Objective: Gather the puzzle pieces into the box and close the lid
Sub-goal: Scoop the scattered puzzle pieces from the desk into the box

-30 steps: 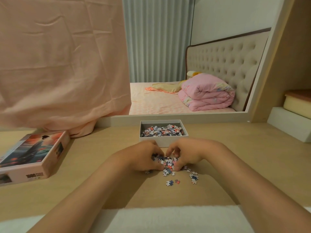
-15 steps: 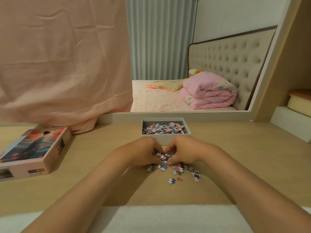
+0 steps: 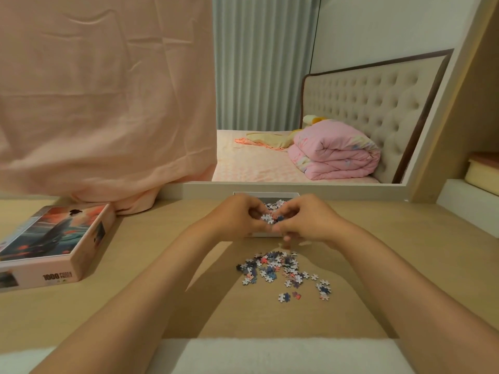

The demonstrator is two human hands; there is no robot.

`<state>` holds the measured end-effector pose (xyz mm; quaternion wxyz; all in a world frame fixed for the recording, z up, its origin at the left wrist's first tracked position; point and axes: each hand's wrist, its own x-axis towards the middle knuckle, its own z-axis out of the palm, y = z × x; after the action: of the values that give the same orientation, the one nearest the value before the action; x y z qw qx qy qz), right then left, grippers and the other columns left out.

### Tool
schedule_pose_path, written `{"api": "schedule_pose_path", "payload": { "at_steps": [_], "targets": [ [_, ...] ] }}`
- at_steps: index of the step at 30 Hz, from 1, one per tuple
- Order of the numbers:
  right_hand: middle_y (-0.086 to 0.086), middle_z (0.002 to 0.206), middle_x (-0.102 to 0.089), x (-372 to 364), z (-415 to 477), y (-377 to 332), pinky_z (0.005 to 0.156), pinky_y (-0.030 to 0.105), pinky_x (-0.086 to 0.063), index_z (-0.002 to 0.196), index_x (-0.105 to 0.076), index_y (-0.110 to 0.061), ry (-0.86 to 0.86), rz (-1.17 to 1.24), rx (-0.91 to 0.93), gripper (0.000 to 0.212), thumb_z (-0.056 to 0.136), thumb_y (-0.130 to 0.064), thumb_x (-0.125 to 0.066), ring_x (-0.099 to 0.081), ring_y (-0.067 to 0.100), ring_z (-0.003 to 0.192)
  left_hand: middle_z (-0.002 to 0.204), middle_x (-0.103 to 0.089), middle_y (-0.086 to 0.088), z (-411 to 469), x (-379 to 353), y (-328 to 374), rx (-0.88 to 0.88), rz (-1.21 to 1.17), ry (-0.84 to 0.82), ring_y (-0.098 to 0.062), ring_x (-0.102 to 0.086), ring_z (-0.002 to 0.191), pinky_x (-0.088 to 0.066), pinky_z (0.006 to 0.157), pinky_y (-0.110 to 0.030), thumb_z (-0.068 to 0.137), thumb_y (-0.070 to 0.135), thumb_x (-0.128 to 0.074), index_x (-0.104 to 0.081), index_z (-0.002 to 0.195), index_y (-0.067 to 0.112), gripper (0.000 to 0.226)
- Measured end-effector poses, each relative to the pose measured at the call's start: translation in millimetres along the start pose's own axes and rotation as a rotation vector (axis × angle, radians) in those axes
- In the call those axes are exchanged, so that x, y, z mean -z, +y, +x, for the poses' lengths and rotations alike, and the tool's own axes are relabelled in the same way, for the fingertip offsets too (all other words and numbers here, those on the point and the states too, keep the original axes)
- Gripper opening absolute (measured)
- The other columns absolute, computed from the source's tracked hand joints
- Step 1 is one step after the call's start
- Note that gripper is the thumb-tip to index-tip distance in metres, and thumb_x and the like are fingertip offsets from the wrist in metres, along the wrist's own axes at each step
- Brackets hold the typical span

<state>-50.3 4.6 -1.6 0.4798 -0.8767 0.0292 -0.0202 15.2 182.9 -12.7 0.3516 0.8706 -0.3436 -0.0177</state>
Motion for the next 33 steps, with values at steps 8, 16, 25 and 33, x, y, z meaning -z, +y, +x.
{"api": "schedule_pose_path", "payload": {
  "at_steps": [8, 16, 25, 33],
  "targets": [
    [-0.003, 0.089, -0.07, 0.7, 50.3, -11.4, 0.067, 0.026, -0.051, 0.102, -0.076, -0.017, 0.239, -0.339, 0.153, 0.022, 0.081, -0.021, -0.081, -0.066, 0.015, 0.074, 0.106, -0.071, 0.002, 28.2, -1.2, -22.3, -0.027, 0.054, 0.255, -0.011, -0.062, 0.087, -0.049, 0.079, -0.026, 0.088, 0.026, -0.071, -0.067, 0.122, 0.019, 0.034],
    [-0.006, 0.101, -0.075, 2.0, 56.1, 4.5, 0.087, 0.034, -0.053, 0.101, -0.078, -0.026, 0.156, -0.51, 0.139, 0.018, 0.093, -0.035, -0.065, -0.066, 0.013, 0.092, 0.11, -0.065, 0.009, 28.0, -3.2, -40.2, -0.1, 0.285, 0.186, -0.013, -0.059, 0.099, -0.049, 0.086, -0.037, 0.093, 0.037, -0.061, -0.071, 0.113, 0.032, 0.023],
    [-0.011, 0.117, -0.062, 4.1, 32.7, 16.7, 0.092, 0.03, -0.044, 0.119, -0.072, -0.029, 0.032, -0.562, 0.232, 0.027, 0.097, -0.038, -0.058, -0.057, 0.01, 0.105, 0.135, -0.053, 0.008, 21.2, -4.5, -34.5, -0.12, 0.481, 0.041, -0.016, -0.047, 0.124, -0.037, 0.103, -0.038, 0.093, 0.051, -0.051, -0.057, 0.133, 0.033, 0.044],
    [-0.021, 0.089, -0.067, 19.3, -6.6, 19.9, 0.075, 0.022, -0.047, 0.1, -0.077, -0.037, -0.06, -0.508, 0.252, 0.019, 0.093, -0.024, -0.064, -0.062, -0.003, 0.08, 0.096, -0.061, 0.017, -2.9, 0.9, 8.4, -0.16, 0.37, -0.017, -0.008, -0.06, 0.084, -0.045, 0.068, -0.026, 0.087, 0.048, -0.062, -0.065, 0.102, 0.034, 0.021]
  ]
}}
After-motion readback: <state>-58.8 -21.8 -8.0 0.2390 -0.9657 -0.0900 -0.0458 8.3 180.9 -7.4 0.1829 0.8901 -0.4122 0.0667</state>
